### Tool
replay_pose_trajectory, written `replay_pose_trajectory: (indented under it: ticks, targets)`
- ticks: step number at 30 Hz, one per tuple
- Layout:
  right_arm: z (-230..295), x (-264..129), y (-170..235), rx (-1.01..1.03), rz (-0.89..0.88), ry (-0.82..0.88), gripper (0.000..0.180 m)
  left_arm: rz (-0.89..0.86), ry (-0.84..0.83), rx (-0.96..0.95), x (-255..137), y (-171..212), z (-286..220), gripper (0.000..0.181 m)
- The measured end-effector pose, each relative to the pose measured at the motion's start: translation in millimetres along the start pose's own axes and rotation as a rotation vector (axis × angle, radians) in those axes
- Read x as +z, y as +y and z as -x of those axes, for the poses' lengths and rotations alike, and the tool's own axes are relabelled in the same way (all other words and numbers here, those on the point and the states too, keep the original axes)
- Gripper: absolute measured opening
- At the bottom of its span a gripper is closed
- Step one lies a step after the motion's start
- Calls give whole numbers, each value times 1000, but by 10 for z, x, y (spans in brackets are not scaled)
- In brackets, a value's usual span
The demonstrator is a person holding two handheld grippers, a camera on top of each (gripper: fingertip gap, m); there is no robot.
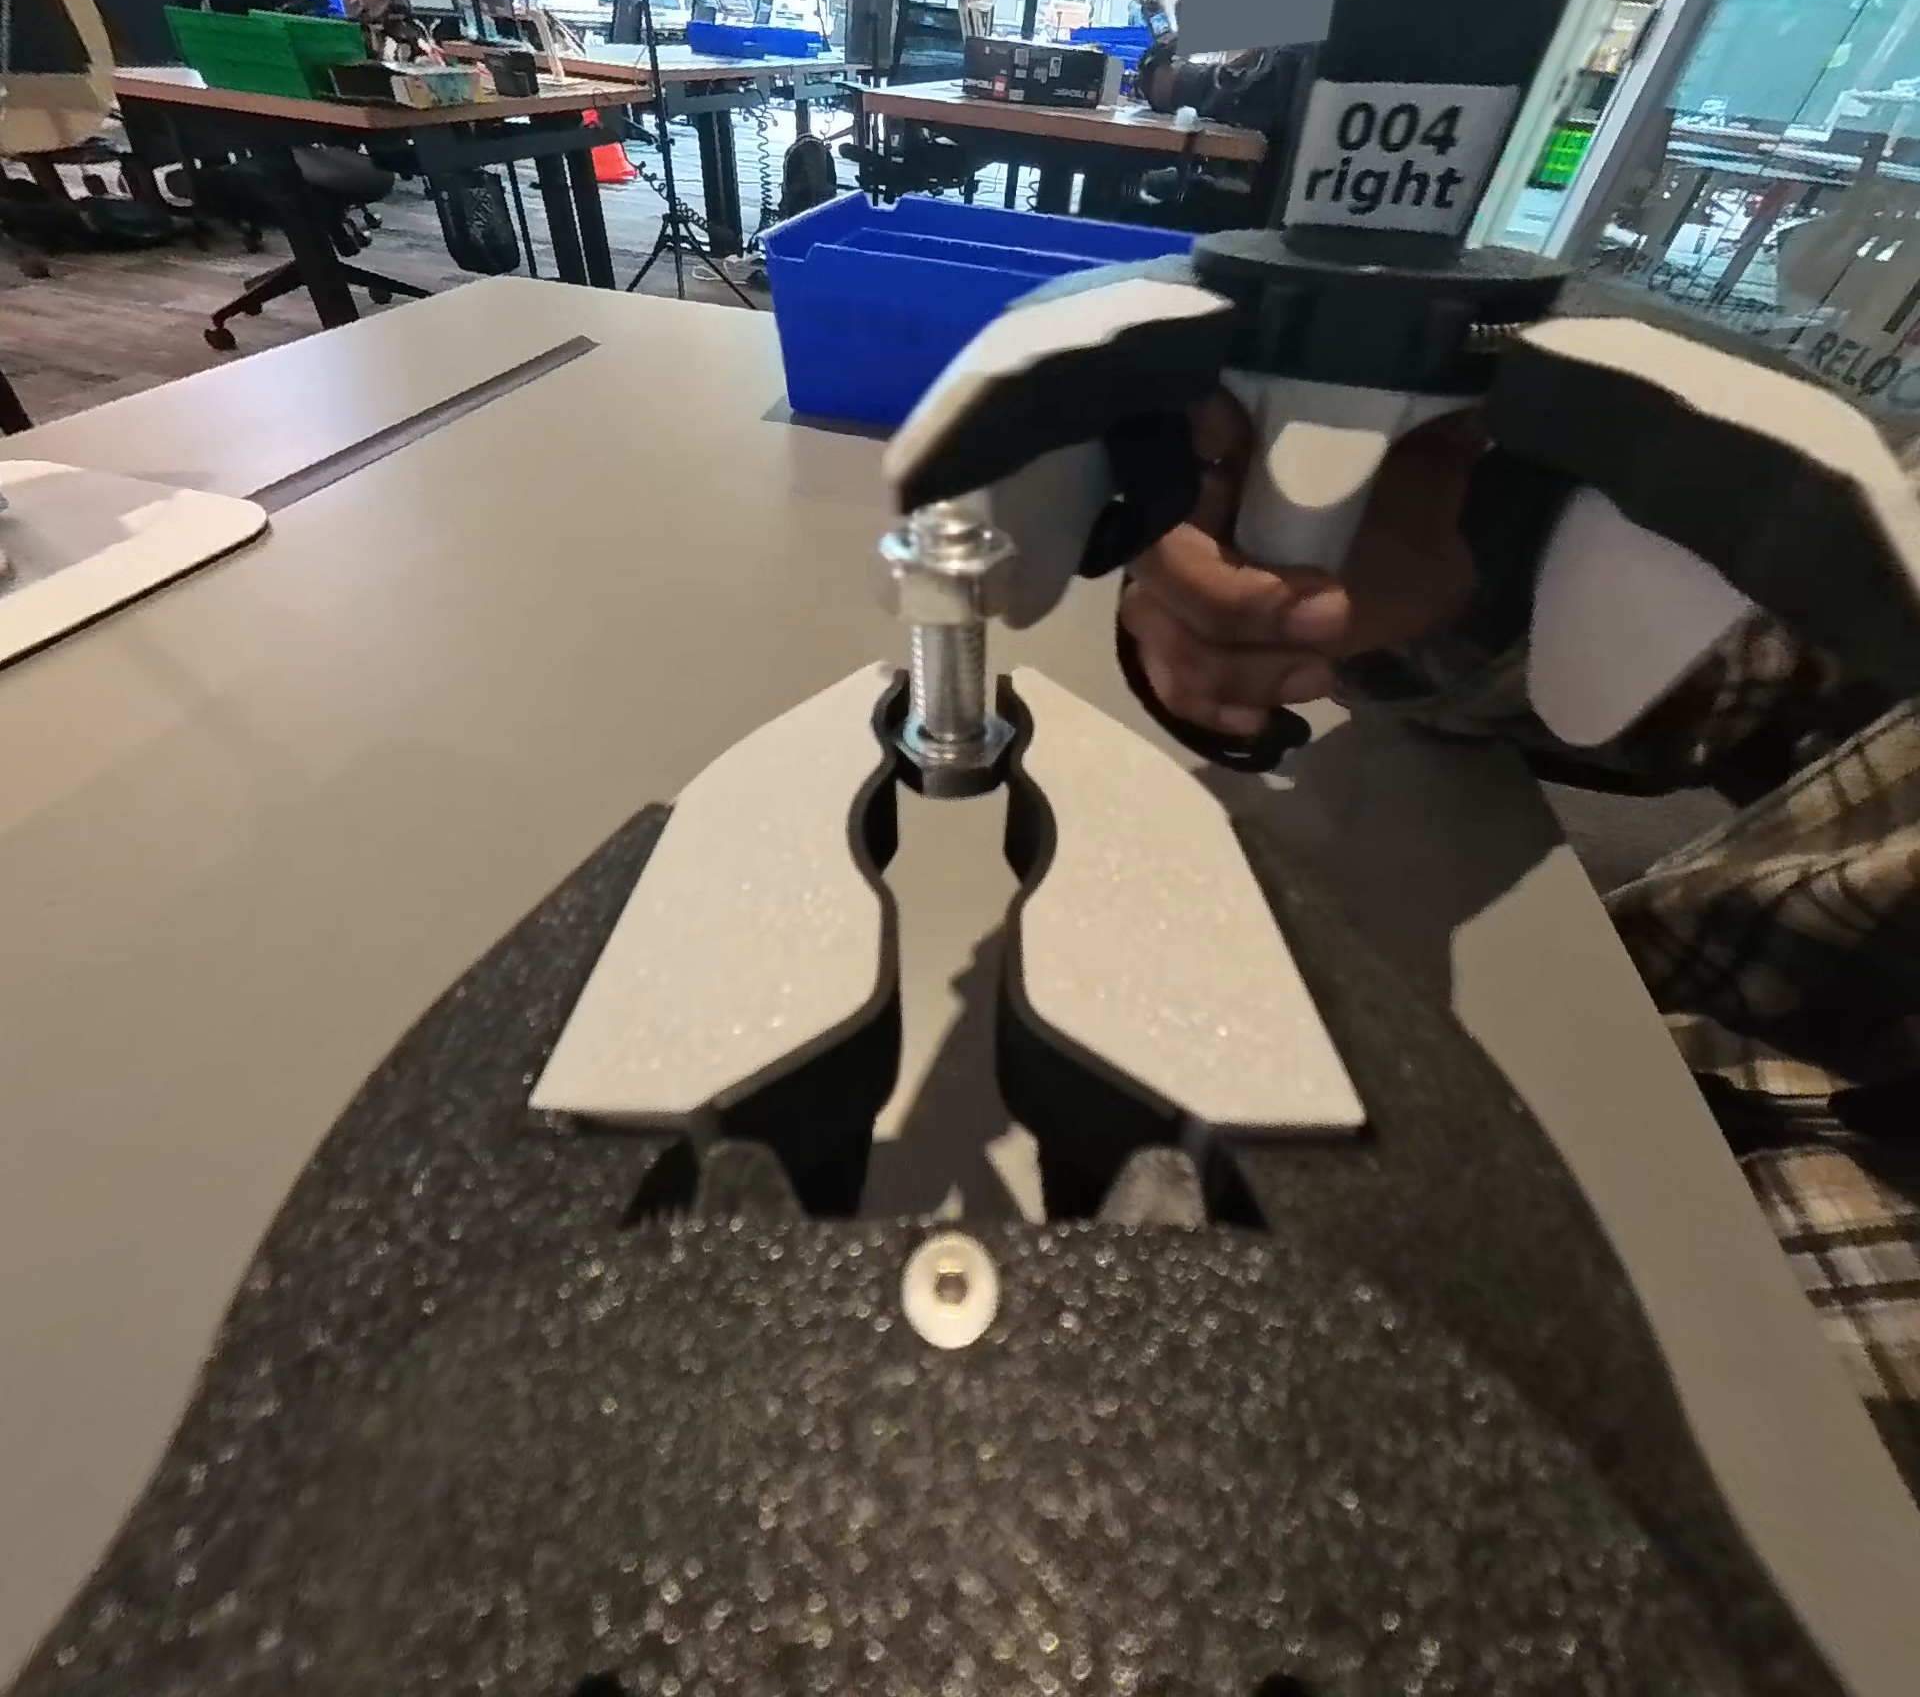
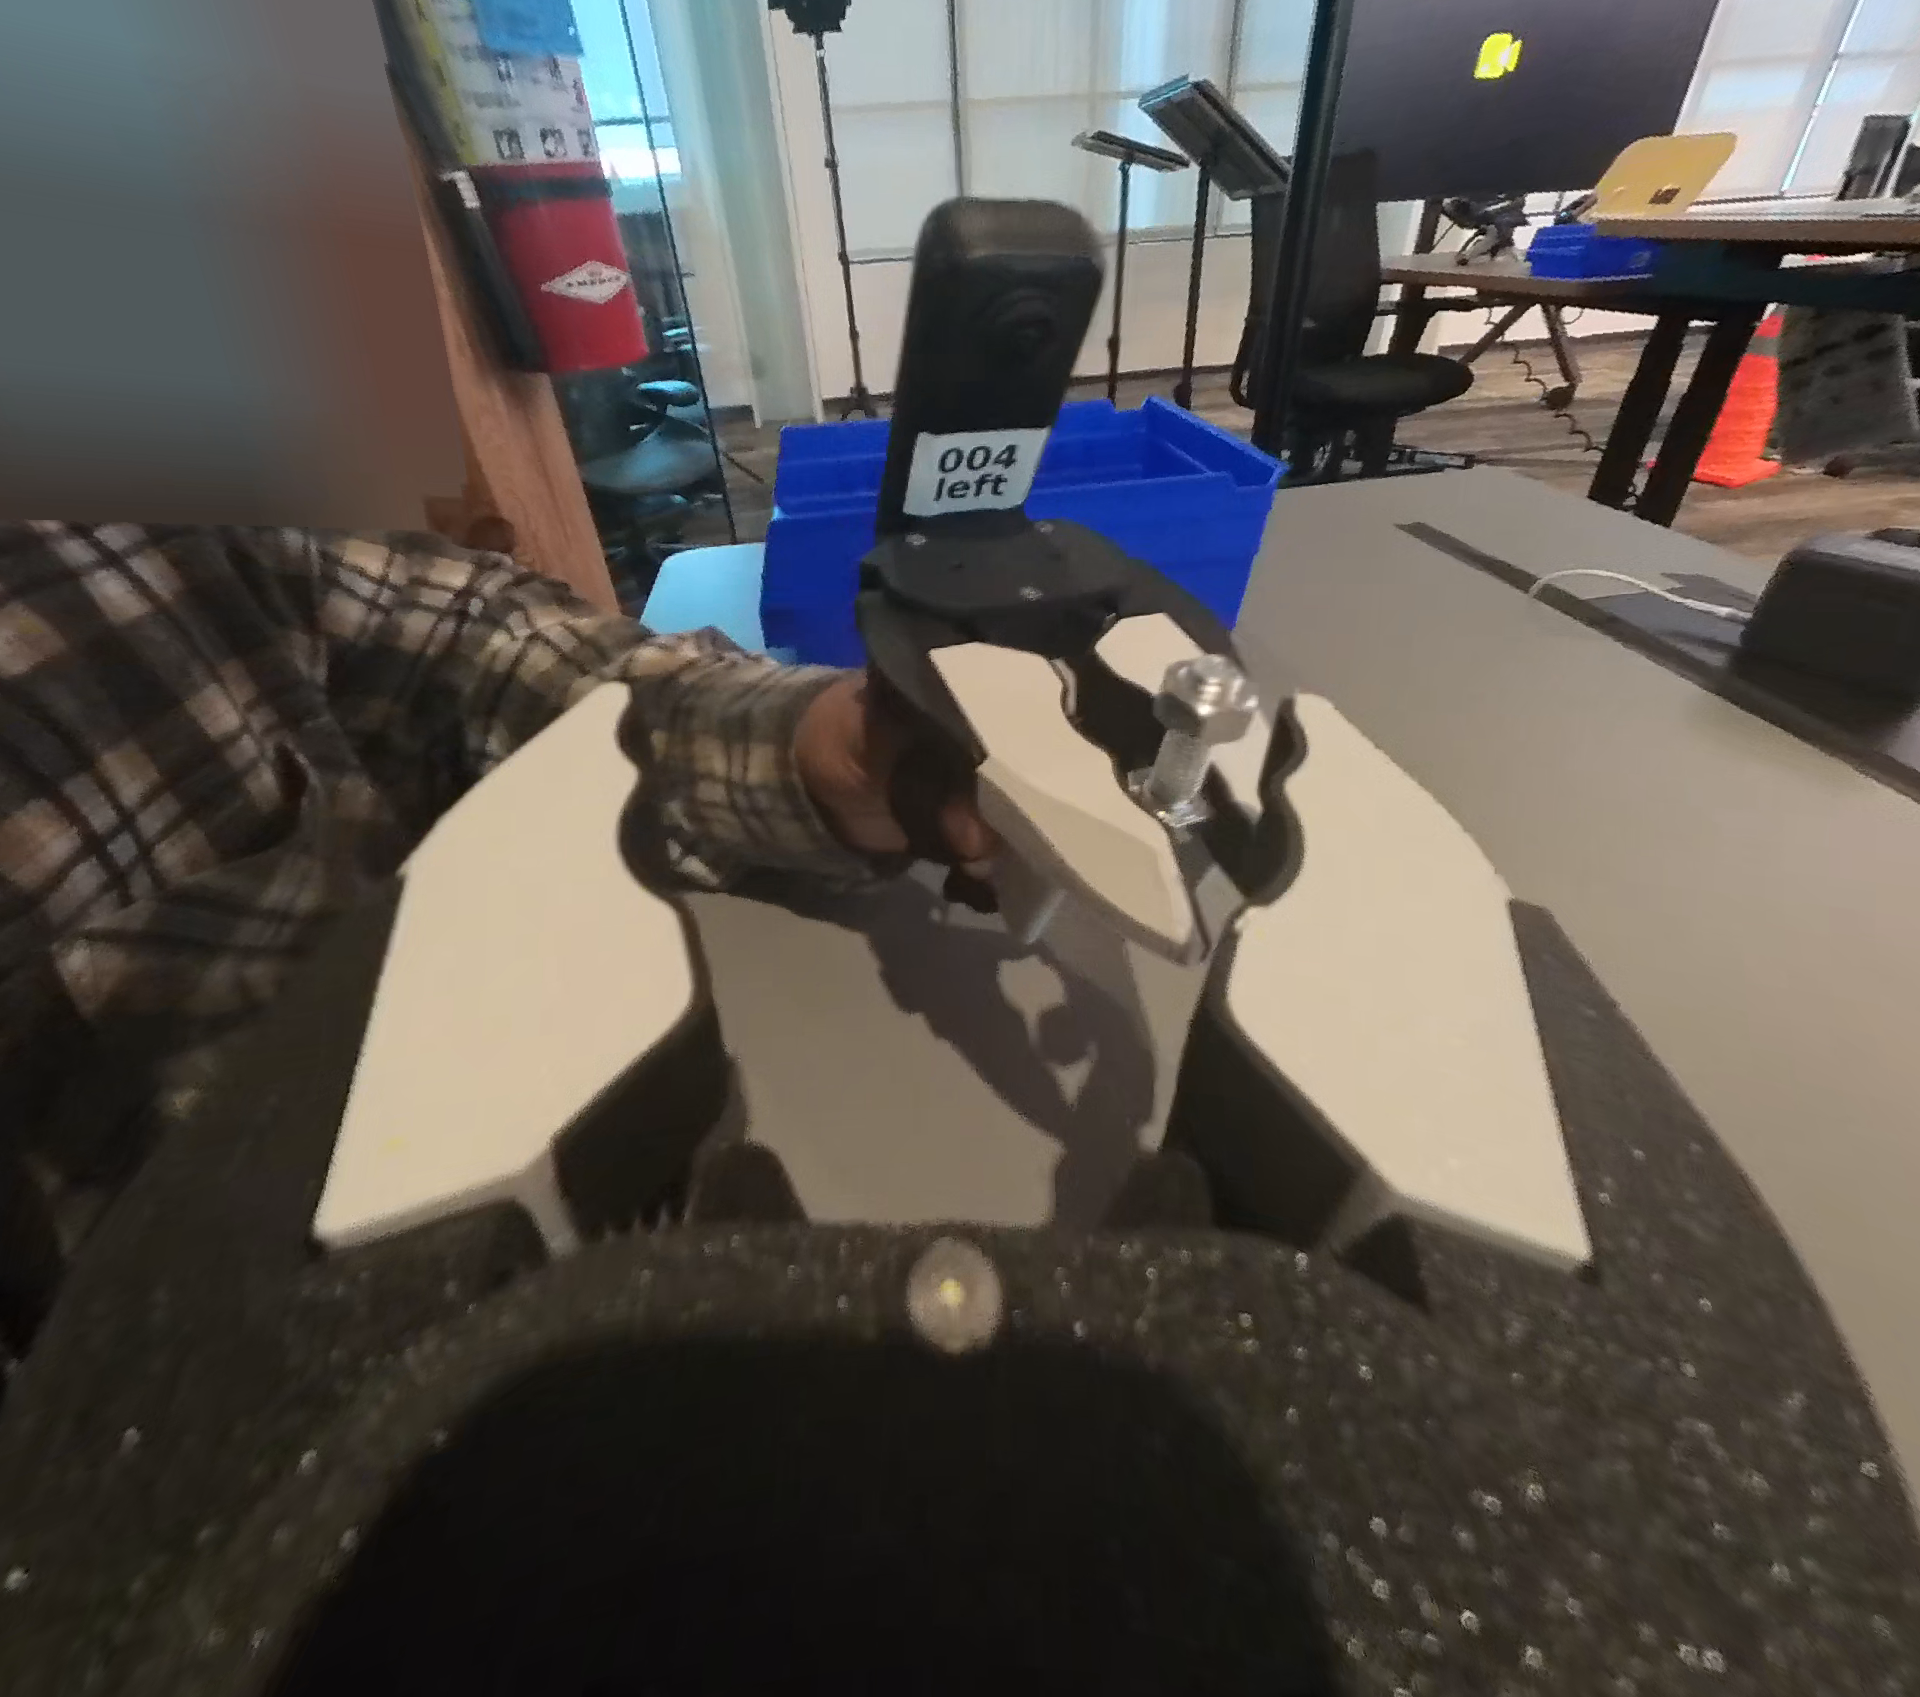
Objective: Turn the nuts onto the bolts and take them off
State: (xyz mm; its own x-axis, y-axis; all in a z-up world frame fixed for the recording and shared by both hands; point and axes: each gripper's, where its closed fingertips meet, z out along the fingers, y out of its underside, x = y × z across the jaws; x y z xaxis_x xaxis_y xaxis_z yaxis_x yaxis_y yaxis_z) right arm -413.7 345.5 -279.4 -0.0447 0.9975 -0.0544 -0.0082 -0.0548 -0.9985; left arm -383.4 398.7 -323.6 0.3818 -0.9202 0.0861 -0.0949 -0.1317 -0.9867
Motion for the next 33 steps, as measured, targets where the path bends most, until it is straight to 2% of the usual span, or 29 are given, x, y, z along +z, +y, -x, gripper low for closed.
replay_pose_trajectory:
  ticks: [5,10,15,22,27,30,33]
  targets:
    - [29,140,1,8,17,-60,111,10,12,20,45,13,-70,15]
    - [29,-5,40,-24,40,-4,110,7,0,20,15,0,-30,15]
    - [28,135,13,-28,35,-48,111,-3,23,14,32,-13,-82,15]
    - [-4,6,26,-51,50,14,110,-15,12,-15,-6,-24,-10,15]
    - [54,115,55,-36,56,-43,113,-9,11,7,23,-24,-55,15]
    - [91,-23,126,-77,94,-12,104,-11,-2,-23,-10,-13,20,15]
    - [-12,-7,46,-67,66,17,110,-4,10,-14,-6,-5,4,15]
